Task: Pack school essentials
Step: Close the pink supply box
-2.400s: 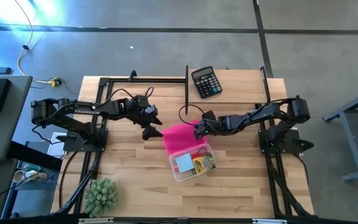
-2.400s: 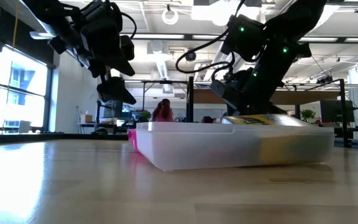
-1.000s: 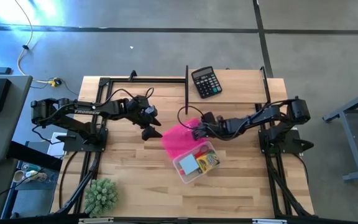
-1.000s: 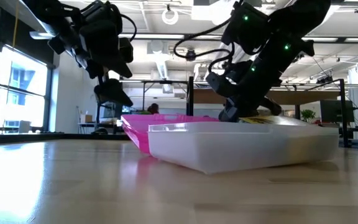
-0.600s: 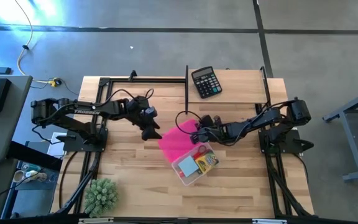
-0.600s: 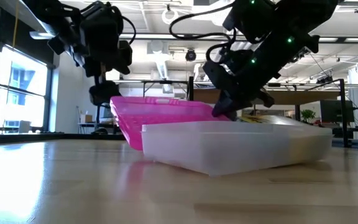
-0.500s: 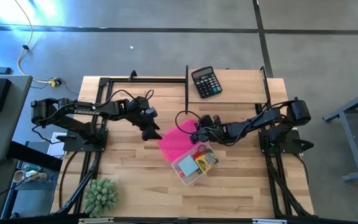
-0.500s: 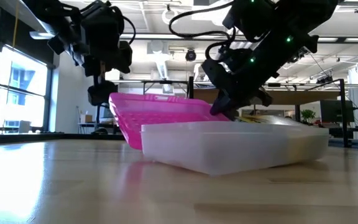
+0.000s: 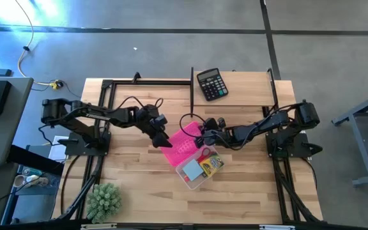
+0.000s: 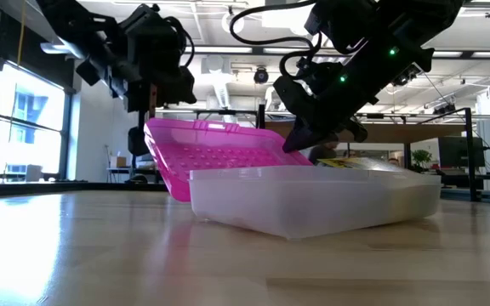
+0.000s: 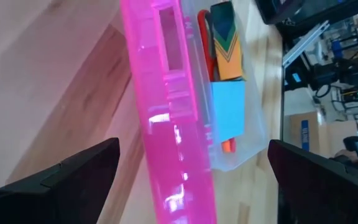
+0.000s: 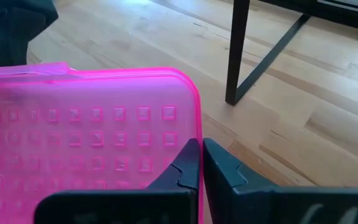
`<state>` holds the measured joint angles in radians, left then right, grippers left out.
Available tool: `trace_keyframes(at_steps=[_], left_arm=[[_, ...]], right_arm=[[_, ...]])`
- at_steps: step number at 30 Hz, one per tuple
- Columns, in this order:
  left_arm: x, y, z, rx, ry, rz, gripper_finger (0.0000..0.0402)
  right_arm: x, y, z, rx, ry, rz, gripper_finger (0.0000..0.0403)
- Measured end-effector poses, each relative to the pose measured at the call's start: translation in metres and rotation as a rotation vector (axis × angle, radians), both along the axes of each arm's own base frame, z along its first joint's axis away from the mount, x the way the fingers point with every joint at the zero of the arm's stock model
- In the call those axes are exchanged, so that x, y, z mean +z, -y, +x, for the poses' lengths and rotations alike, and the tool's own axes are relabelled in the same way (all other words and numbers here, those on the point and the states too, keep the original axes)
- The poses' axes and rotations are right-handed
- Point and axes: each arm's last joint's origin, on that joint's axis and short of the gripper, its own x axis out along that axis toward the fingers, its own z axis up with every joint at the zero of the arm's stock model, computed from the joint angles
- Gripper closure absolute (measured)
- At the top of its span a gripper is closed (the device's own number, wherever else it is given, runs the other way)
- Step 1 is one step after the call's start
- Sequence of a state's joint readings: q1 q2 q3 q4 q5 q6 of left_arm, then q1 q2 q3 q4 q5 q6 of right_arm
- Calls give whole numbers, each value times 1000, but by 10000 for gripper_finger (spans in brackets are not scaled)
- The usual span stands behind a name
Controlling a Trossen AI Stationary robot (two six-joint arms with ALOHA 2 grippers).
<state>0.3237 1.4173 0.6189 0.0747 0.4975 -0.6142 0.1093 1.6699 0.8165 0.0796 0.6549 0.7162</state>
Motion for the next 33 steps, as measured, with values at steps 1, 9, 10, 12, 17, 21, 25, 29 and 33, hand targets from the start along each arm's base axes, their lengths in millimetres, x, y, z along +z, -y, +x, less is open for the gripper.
trace_keyframes(at_steps=[1, 9, 10, 12, 17, 21, 25, 29, 33], left_arm=[[-1, 1, 1, -1, -2, -6, 2], [2, 10, 10, -24, 38, -26, 2], [4, 11, 12, -33, 46, -22, 2], [9, 15, 16, -55, 61, -11, 2], [17, 21, 22, -84, 79, -3, 2], [18, 22, 23, -85, 80, 1, 2], [19, 21, 23, -83, 86, 4, 2], [19, 21, 23, -83, 87, 8, 2], [19, 21, 24, -83, 90, 9, 2]], right_arm=[[0, 0, 0, 0, 0, 0, 403], [0, 0, 0, 1, 1, 2, 403], [0, 0, 0, 3, 1, 3, 403], [0, 0, 0, 3, 0, 3, 403], [0, 0, 0, 4, 2, 3, 402], [0, 0, 0, 15, -4, 3, 385], [2, -1, 0, 27, 3, 14, 342], [8, -2, -1, 51, 17, 27, 295], [20, -3, -5, 86, 46, 61, 260]])
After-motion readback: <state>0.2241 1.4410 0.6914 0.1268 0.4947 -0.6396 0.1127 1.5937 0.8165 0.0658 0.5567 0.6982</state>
